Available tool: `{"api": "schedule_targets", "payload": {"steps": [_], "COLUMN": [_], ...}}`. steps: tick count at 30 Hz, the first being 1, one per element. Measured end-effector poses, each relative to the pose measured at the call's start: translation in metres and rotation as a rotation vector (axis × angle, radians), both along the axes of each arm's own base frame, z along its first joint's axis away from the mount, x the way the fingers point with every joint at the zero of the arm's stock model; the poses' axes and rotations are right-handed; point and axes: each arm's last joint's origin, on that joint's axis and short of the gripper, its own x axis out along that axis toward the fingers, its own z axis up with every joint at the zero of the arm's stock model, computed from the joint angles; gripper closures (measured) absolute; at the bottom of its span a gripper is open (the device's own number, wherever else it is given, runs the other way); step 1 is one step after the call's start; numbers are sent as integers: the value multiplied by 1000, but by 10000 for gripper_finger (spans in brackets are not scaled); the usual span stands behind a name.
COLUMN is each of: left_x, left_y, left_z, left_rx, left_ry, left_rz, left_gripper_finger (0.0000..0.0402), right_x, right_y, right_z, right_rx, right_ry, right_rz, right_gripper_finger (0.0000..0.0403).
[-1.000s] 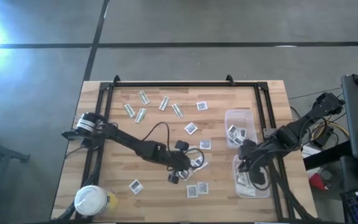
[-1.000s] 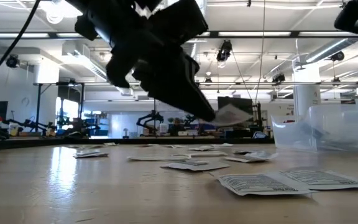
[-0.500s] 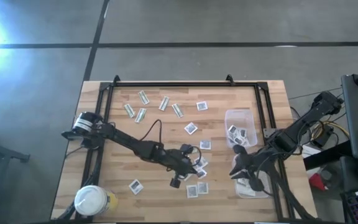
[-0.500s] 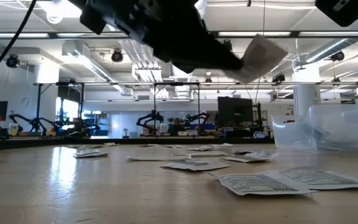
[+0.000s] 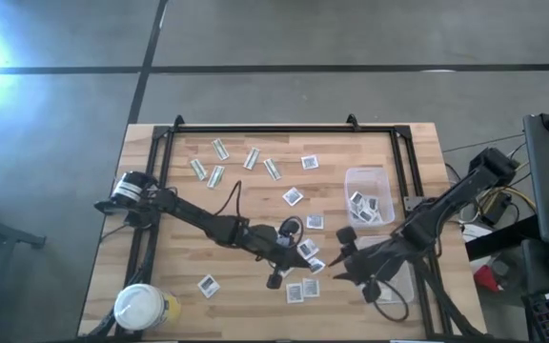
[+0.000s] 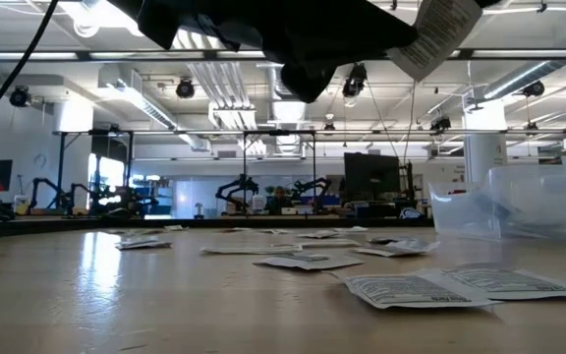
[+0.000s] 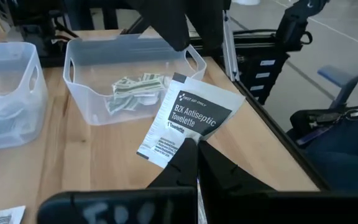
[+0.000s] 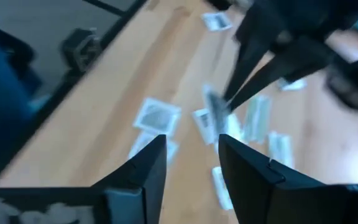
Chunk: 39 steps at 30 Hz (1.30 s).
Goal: Pick & Place First Aid Supplies
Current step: Put the towelette pack into the top bin
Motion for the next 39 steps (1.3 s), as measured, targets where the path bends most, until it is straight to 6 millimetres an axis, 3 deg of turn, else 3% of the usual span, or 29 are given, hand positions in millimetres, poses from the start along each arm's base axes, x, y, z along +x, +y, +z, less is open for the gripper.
{"api": "schedule_targets", "payload": {"steps": [5, 11, 17, 22, 30, 39], "left_x": [0, 1, 1, 1, 2, 2], "left_y": [0, 0, 0, 0, 1, 4], "left_z": [0, 2, 3, 4, 4, 4], "left_rx": [-9, -13, -19, -16, -16, 9], "left_ry": [3, -16, -36, -38, -45, -48], "left_rz": [3, 35, 36, 37, 45, 135], "left_gripper_finger": [401, 402, 402, 401, 401, 372], "right_x": [13, 26, 35, 33, 32, 27], "right_y": [8, 18, 19, 17, 15, 12], "right_z": [5, -5, -8, -8, -9, -14], "right_rx": [-100, -184, -297, -294, -299, -290], "right_ry": [-37, -17, -29, 9, 29, 91], "right_rz": [30, 66, -42, -66, -80, -124], "right_gripper_finger": [243, 240, 257, 287, 387, 394]}}
